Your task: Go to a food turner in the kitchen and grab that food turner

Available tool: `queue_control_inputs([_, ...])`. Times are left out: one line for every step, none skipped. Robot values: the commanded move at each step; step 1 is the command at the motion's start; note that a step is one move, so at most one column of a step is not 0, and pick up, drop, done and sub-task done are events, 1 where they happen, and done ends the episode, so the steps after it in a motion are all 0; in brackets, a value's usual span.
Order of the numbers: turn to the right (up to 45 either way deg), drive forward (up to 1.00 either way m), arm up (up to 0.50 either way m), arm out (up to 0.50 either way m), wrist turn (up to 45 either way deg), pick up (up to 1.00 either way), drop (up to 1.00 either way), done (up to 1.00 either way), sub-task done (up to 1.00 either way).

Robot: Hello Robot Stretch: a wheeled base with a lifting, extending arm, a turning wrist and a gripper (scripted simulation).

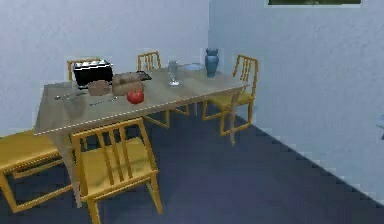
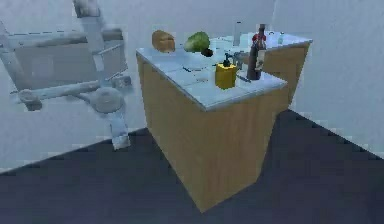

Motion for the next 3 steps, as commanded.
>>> queue_control_inputs([45.0, 0.00, 0.00, 0.00, 0.0, 0.00, 0.00, 0.00, 0.00])
queue_control_inputs([45.0, 0.00, 0.00, 0.00, 0.0, 0.00, 0.00, 0.00, 0.00])
queue_control_inputs([33.0, 0.00, 0.00, 0.00, 0.0, 0.00, 0.00, 0.00, 0.00])
